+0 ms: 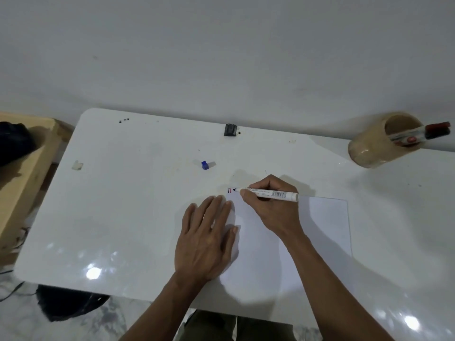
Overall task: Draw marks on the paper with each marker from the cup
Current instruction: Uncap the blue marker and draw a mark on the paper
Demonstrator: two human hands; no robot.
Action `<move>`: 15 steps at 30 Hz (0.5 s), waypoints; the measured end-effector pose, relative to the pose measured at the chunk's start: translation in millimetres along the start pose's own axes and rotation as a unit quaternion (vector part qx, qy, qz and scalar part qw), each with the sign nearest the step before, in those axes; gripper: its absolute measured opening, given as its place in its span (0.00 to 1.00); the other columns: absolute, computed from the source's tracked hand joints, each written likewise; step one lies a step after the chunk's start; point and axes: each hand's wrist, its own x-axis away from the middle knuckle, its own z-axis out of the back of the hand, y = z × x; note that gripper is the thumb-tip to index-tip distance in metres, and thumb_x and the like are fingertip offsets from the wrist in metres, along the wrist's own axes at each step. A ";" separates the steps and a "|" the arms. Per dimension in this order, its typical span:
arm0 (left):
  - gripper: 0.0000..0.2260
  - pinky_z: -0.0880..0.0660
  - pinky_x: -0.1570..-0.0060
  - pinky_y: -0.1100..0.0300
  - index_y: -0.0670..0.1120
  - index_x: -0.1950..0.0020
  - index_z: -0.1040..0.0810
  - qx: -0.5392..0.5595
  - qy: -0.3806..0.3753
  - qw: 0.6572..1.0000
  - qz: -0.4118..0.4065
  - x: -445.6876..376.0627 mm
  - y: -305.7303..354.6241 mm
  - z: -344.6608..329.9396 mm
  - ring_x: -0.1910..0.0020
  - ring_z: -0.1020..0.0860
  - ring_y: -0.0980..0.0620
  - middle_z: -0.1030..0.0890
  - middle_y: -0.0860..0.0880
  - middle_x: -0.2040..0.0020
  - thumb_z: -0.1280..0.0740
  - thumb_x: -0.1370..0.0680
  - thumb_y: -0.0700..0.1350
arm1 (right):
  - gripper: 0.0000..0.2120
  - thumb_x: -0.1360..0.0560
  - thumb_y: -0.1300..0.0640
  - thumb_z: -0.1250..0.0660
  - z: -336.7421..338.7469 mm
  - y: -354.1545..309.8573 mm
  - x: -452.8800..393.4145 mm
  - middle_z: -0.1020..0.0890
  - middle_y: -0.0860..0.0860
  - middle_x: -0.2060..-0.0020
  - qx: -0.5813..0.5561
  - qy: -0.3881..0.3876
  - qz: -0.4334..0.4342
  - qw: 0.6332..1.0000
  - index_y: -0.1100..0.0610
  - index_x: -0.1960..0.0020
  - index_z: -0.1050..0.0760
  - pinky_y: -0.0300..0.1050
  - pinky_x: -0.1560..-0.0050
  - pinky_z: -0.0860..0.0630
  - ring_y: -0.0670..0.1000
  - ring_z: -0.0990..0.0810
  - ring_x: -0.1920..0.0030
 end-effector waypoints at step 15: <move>0.23 0.34 0.28 0.41 0.46 0.27 0.26 -0.011 0.037 0.999 -0.004 -0.5 0.5 -2.7 0.27 0.29 0.43 0.25 0.43 0.27 0.36 0.20 0.54 | 0.09 0.31 0.60 0.19 -1.6 -0.3 -1.7 0.14 0.52 0.66 0.031 -0.003 0.012 0.999 0.61 0.62 0.18 0.39 0.69 0.22 0.51 0.16 0.67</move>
